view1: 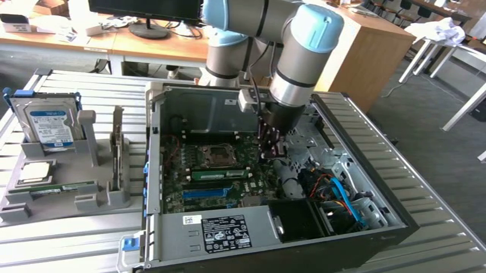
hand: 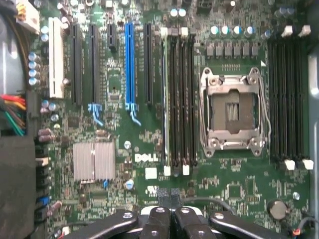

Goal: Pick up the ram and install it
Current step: 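Press down the ram until it locks into place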

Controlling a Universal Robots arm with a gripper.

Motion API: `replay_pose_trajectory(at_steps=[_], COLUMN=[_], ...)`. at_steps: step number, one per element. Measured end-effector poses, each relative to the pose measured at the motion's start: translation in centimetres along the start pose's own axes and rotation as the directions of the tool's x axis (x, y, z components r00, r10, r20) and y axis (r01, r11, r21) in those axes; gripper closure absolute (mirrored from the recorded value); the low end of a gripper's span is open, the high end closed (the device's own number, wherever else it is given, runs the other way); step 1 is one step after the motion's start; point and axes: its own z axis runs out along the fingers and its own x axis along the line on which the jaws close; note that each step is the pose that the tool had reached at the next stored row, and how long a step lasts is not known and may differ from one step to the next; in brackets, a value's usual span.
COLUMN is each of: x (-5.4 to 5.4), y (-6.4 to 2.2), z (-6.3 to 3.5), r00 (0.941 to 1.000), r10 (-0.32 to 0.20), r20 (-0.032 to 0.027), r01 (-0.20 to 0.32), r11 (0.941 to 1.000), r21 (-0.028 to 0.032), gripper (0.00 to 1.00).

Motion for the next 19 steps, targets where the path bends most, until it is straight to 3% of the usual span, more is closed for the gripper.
replay_pose_trajectory(at_steps=[5,19], x=[0.1,0.1], y=[1.42,2.07], z=[0.23,1.49], r00=[1.0,1.0], r10=[0.0,0.0], r20=[0.0002,-0.0077], r01=[0.0,0.0], r11=[1.0,1.0], r21=[0.0001,0.0003], gripper=[0.9,0.9])
